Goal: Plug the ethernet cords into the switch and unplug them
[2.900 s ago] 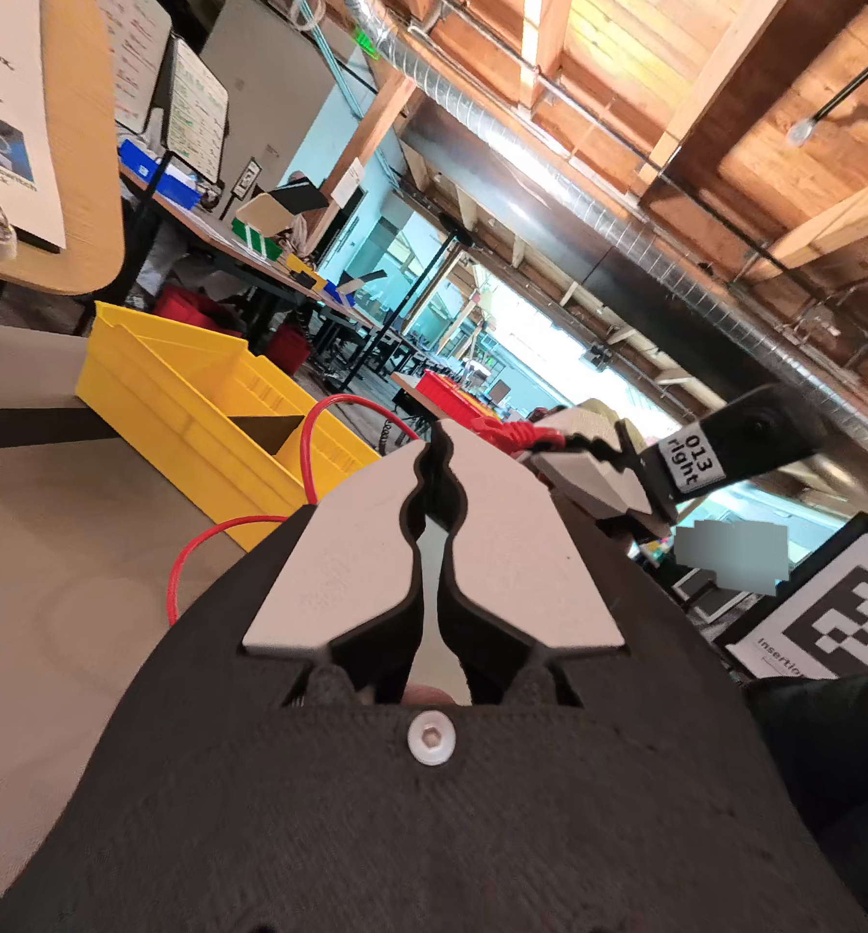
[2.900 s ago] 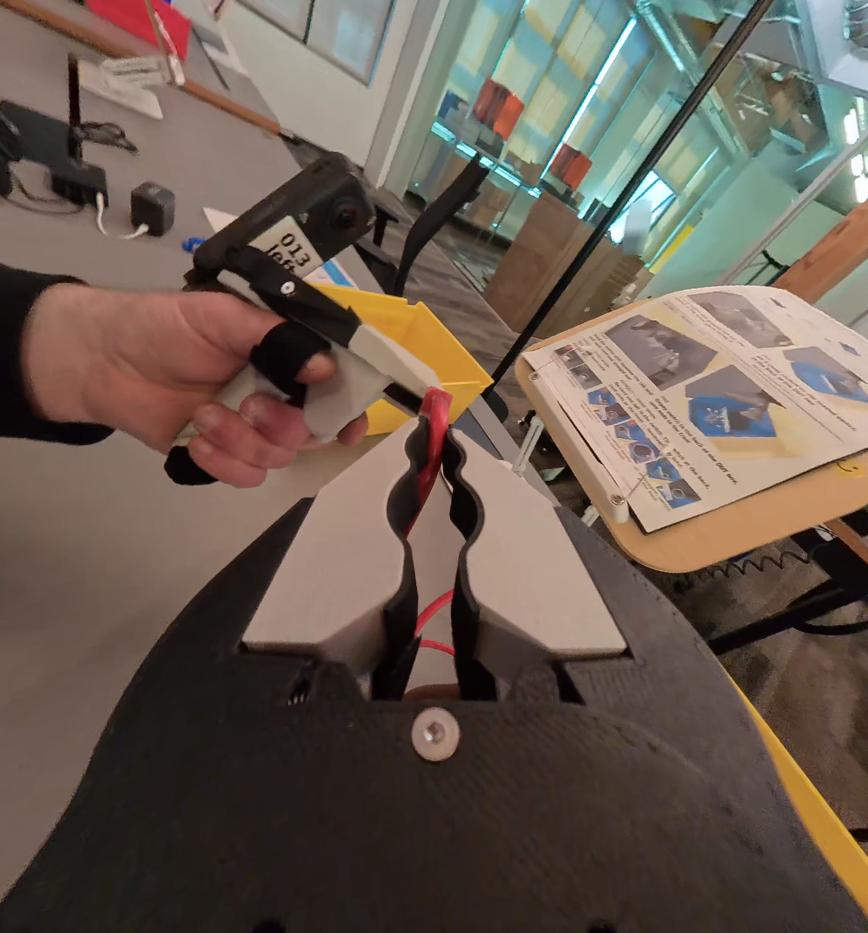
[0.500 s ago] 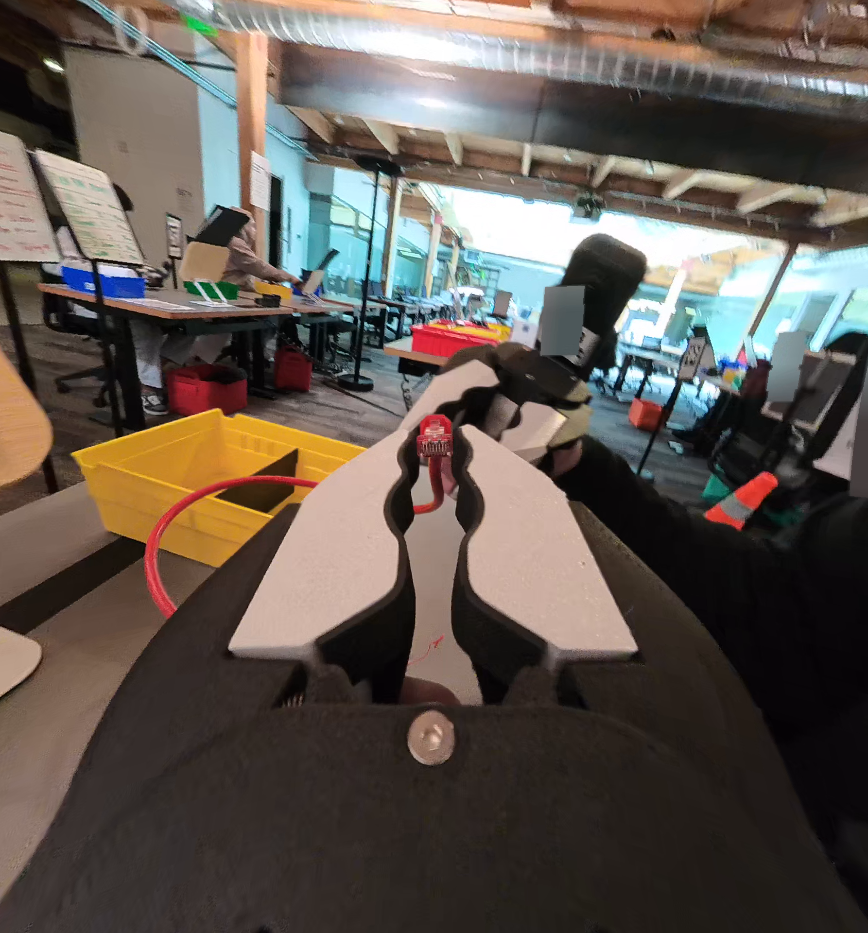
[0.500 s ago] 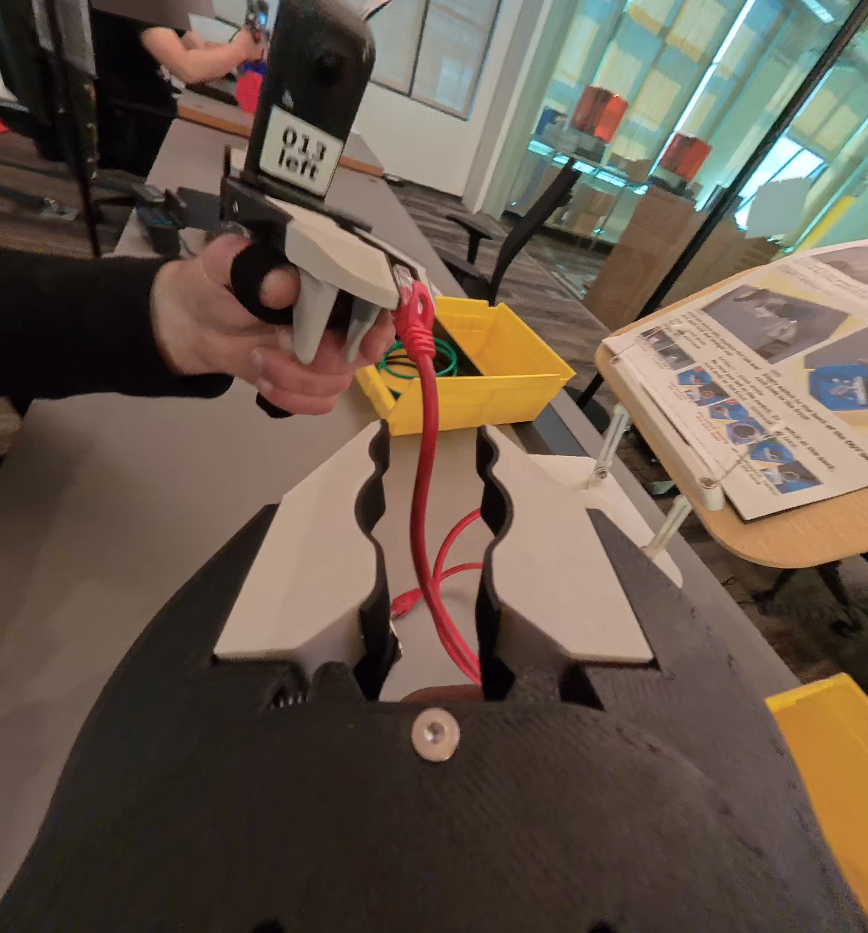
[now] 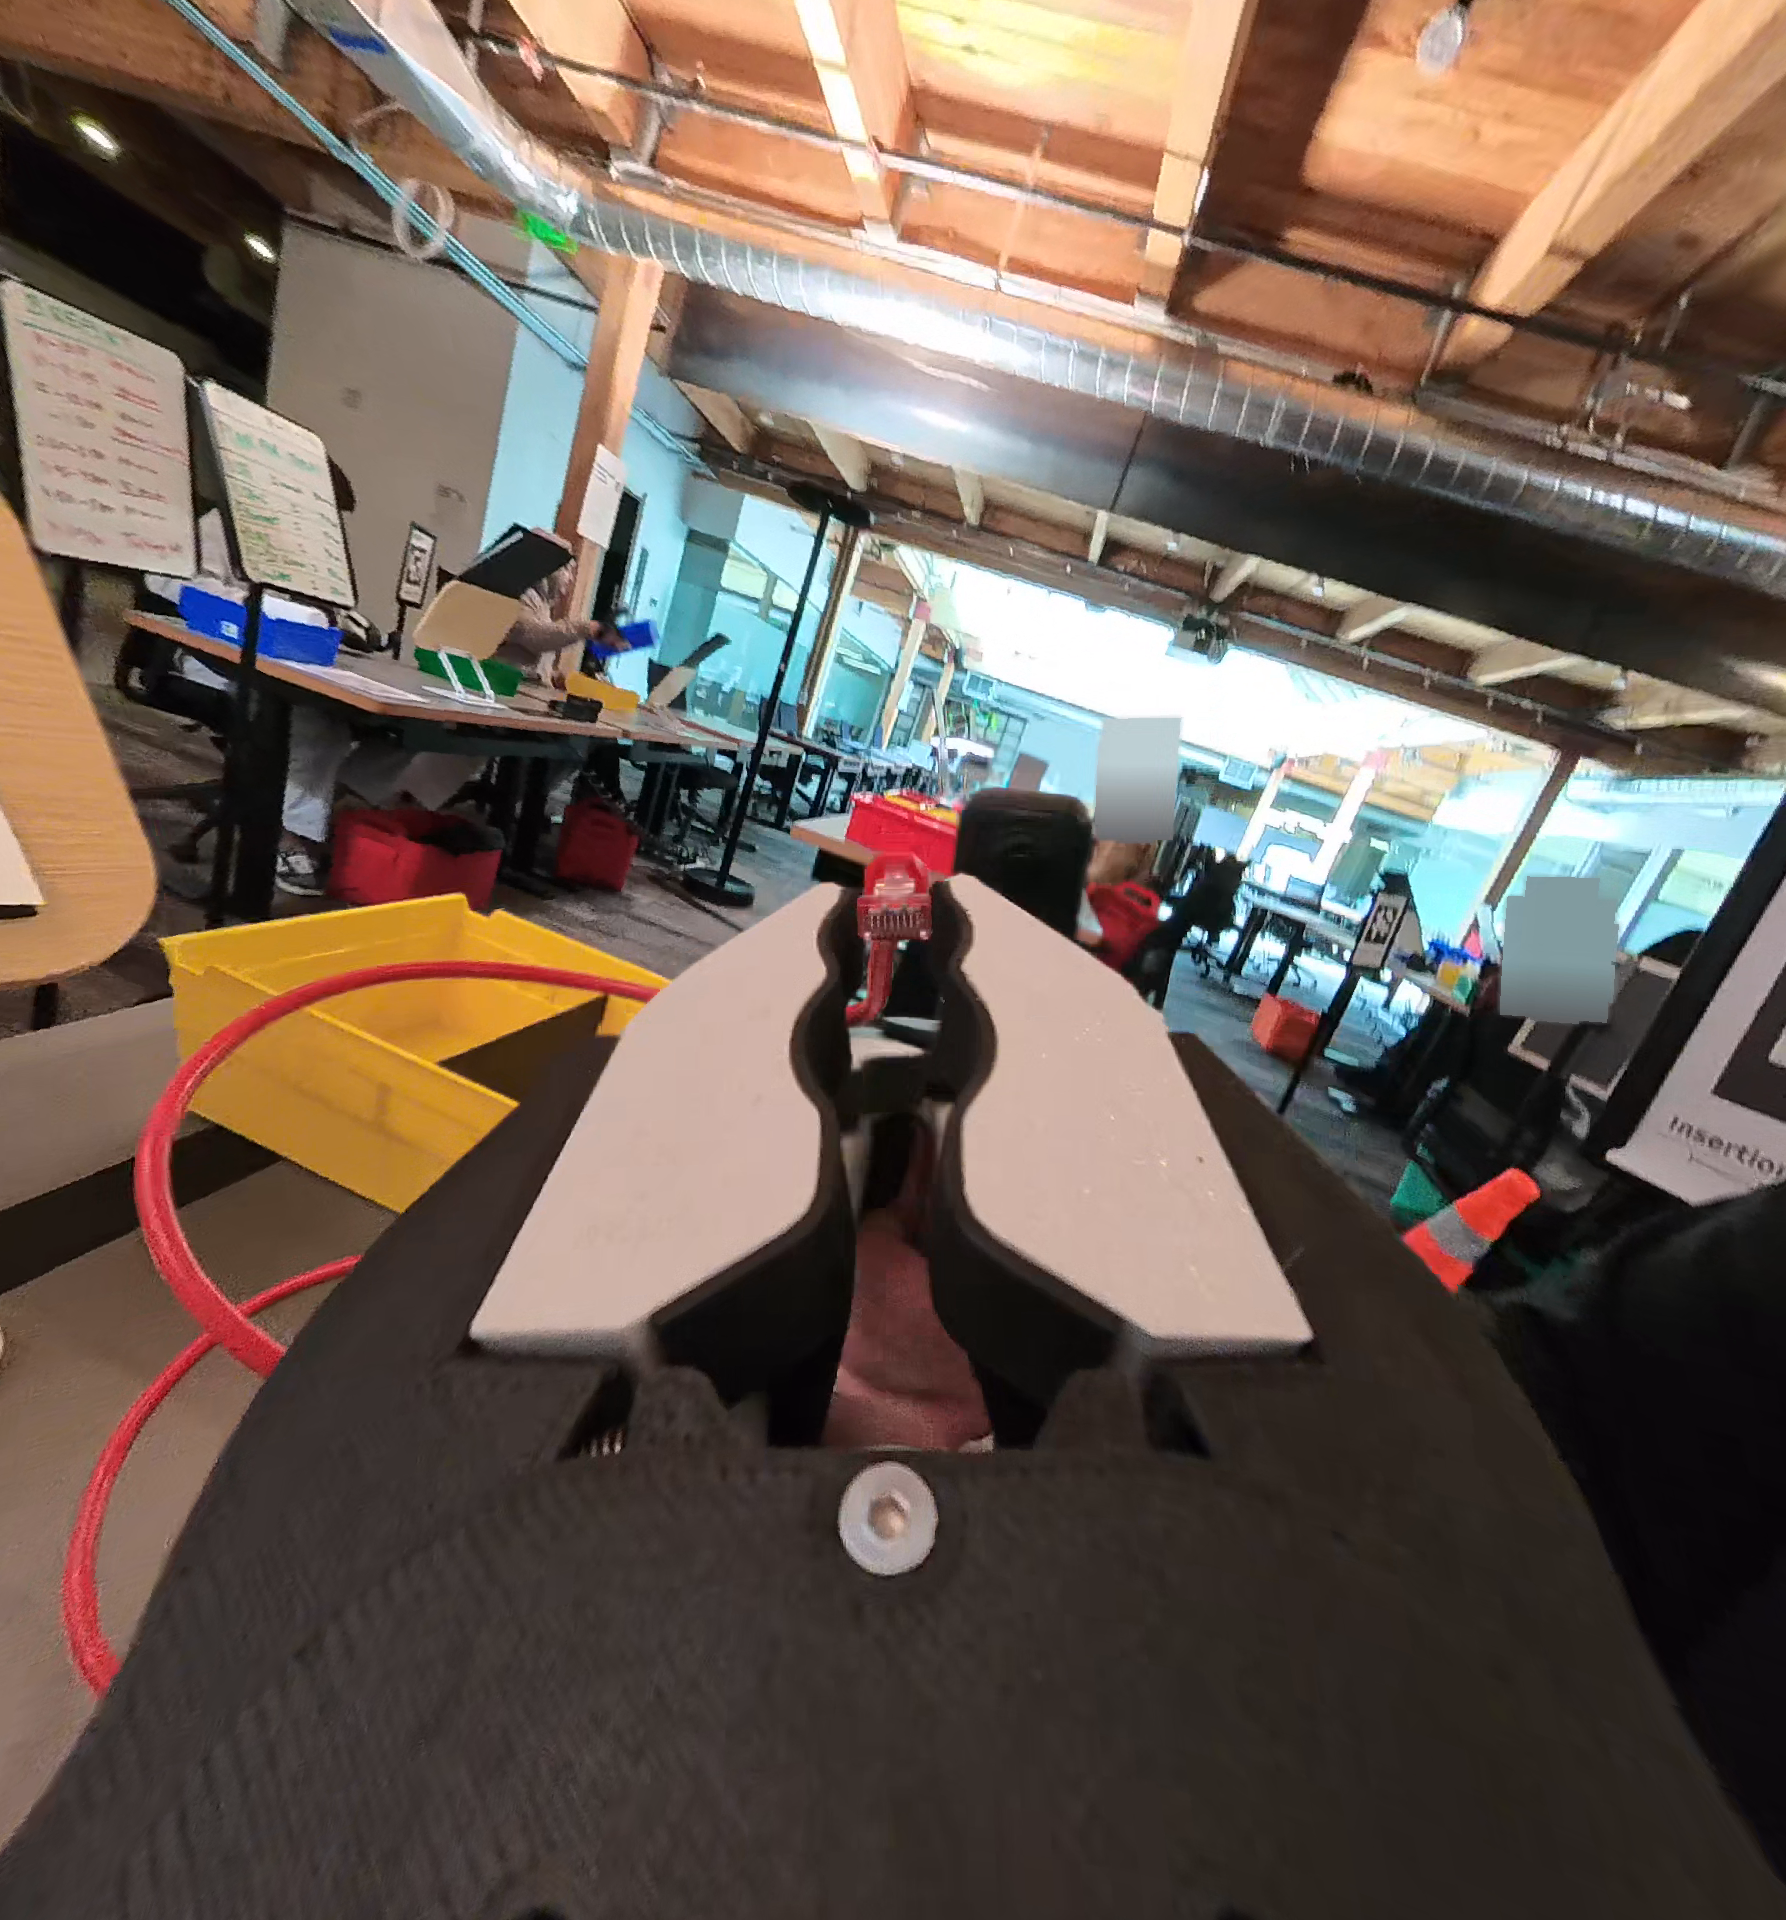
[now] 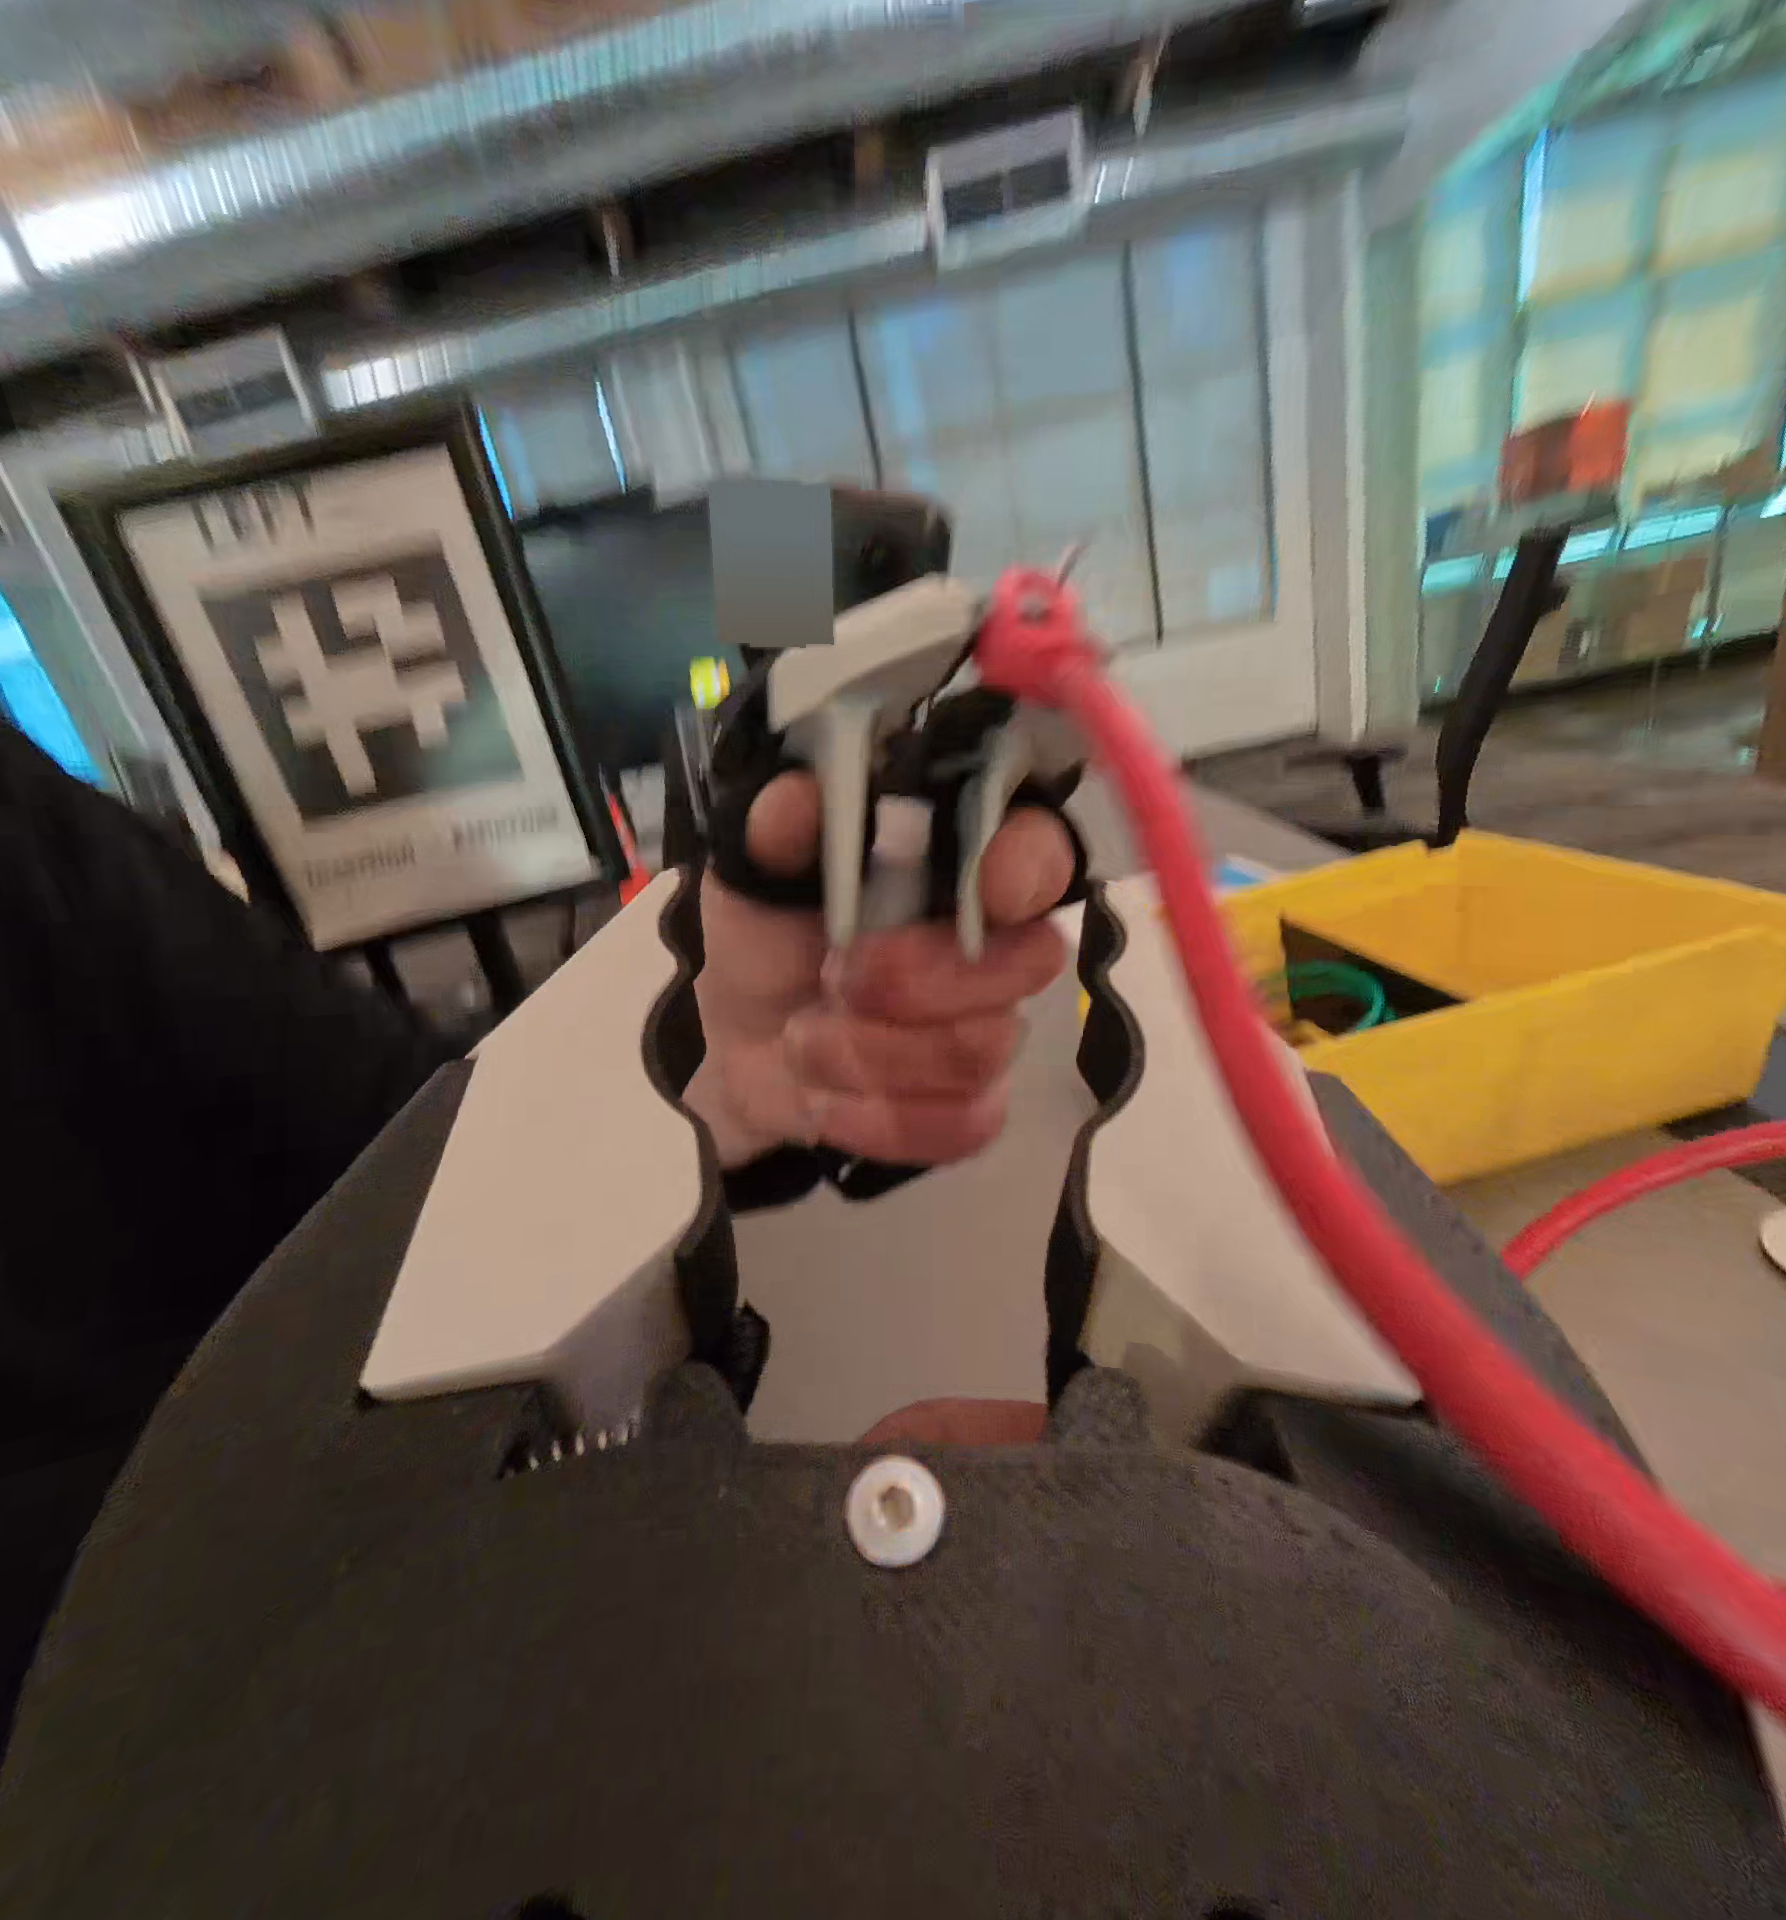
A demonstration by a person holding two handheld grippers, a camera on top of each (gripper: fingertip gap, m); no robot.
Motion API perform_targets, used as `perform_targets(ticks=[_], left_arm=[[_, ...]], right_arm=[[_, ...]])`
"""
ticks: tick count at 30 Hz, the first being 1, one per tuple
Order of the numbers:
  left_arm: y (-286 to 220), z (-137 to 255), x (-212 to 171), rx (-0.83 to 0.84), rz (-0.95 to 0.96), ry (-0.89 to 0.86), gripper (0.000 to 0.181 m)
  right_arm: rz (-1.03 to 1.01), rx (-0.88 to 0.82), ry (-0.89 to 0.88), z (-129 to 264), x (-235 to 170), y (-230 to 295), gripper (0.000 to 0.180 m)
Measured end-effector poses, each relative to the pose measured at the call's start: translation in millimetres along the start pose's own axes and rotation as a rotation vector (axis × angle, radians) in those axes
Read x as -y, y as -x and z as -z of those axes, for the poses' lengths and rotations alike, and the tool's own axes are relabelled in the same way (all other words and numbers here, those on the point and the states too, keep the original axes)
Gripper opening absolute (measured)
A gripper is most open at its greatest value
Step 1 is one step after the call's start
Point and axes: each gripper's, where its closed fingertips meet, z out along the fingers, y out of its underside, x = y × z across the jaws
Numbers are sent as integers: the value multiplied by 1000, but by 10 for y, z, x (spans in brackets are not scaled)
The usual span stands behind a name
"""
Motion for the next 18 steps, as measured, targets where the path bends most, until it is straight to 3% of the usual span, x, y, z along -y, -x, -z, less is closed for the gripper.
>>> perform_targets(ticks=[3, 6, 13, 18], left_arm=[[-25, 2, -54, -14, -27, 45, 12], [-22, 13, -83, -22, -32, 80, 12], [-131, -21, -265, -75, -65, 217, 12], [-187, -16, -335, -96, -80, 278, 12]], right_arm=[[-45, -24, -161, 76, 176, -112, 77], [-76, -21, -236, 270, 344, -180, 55], [82, -74, -72, 430, 350, -145, 30], [129, -37, 25, 452, 273, -31, 31]])
